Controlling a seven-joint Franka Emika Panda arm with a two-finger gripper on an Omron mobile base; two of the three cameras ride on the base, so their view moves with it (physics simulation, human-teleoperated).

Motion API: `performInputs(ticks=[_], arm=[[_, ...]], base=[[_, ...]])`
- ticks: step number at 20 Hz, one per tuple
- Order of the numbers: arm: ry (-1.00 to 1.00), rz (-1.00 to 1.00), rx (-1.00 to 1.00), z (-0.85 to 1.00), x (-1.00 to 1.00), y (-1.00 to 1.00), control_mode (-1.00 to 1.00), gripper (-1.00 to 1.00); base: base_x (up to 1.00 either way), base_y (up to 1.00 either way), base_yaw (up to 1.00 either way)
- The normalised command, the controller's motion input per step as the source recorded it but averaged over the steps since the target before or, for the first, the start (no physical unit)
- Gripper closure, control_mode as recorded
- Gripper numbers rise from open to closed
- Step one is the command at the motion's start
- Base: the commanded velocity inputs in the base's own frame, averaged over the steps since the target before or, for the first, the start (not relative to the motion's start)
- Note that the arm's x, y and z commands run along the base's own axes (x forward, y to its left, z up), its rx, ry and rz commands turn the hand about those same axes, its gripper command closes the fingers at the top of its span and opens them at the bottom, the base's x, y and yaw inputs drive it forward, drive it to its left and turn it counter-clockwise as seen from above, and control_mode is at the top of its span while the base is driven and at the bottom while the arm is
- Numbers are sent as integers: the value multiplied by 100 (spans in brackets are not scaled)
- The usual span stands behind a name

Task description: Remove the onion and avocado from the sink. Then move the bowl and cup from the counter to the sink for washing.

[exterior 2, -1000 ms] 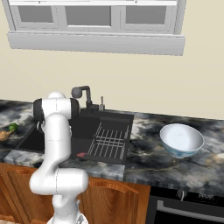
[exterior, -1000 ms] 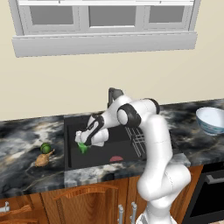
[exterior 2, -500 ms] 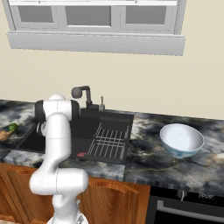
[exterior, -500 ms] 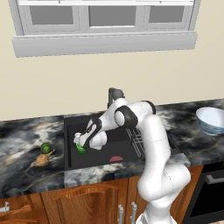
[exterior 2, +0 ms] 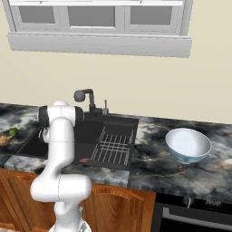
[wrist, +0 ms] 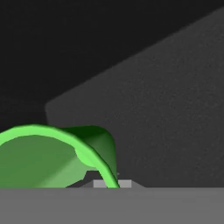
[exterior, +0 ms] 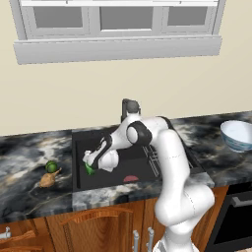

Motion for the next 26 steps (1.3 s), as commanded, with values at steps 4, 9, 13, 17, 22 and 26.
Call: performInputs(ticks=[4, 9, 13, 17, 22, 26], arm=[[0, -7, 1, -21, 9, 3, -100, 100], [0, -7, 1, -20, 11, 9, -100, 100], [0, -6, 2, -20, 10, 10, -100, 100], [0, -6, 2, -22, 8, 9, -100, 100], [2, -7, 1, -21, 1, 4, -100, -100], [5, -5, 0, -17, 0, 0, -100, -100]], base=[[0, 0, 0], [0, 0, 0], [0, 0, 0], [0, 0, 0], [0, 0, 0], [0, 0, 0]])
